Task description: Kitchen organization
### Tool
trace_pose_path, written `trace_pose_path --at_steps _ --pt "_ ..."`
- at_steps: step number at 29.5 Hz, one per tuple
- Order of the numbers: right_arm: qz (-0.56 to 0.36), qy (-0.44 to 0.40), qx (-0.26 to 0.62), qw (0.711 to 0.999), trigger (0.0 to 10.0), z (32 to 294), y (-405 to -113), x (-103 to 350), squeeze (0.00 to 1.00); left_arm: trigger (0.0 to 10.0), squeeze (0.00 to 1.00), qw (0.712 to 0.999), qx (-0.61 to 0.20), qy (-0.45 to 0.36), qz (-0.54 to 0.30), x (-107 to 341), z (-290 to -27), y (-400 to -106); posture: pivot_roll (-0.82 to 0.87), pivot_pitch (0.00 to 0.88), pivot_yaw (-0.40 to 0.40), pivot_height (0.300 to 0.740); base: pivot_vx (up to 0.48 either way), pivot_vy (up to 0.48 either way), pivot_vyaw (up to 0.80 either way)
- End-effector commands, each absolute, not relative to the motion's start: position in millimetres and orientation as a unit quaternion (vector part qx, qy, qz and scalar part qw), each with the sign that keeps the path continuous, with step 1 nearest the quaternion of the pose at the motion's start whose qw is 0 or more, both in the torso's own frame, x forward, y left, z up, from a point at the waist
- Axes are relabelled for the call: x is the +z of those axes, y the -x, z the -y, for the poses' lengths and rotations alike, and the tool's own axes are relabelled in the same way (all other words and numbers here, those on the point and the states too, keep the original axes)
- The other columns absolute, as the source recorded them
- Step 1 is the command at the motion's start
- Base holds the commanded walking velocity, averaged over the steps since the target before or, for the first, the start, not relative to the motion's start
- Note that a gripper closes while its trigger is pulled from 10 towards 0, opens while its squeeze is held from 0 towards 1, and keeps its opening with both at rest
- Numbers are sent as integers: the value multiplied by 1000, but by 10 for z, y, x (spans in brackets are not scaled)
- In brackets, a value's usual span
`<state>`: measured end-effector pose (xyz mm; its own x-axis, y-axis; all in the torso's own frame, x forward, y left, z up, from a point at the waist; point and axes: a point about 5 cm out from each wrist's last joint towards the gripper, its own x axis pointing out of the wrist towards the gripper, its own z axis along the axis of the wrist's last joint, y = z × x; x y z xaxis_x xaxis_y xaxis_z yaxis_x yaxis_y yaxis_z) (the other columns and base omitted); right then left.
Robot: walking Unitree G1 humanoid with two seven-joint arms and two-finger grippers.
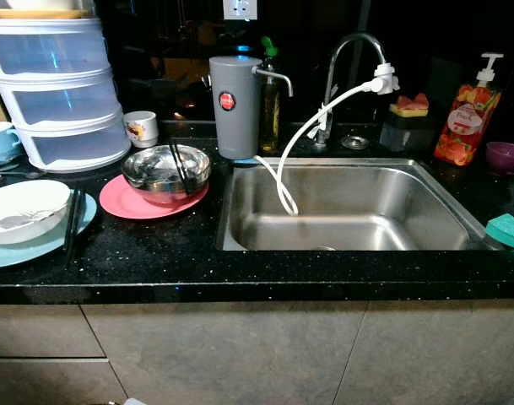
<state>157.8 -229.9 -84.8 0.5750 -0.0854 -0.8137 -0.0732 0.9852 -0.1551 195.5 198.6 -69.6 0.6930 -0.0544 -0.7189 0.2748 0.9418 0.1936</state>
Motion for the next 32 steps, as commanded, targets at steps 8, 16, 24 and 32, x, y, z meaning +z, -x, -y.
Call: trace_pose_path --at_steps 8,16,24,32 --pt "-466 77 -8 881 10000 2291 -1540 -866 0 10000 0 905 -92 -143 -389 -724 -1989 -1904 -8 93 -58 740 0 0 0" --pt "-444 74 -17 893 10000 2307 -1606 -824 0 10000 0 924 -90 -121 -351 -644 -1937 -2015 -2 100 -57 740 0 0 0" --pt "-346 49 -33 936 10000 2396 -1721 -642 0 10000 0 955 -120 -112 -249 -397 -1948 -1962 8 124 -50 740 0 0 0" --pt "-296 37 -16 954 10000 2325 -1635 -536 0 10000 0 954 -115 -165 -223 -241 -2194 -1796 14 135 -49 740 0 0 0"
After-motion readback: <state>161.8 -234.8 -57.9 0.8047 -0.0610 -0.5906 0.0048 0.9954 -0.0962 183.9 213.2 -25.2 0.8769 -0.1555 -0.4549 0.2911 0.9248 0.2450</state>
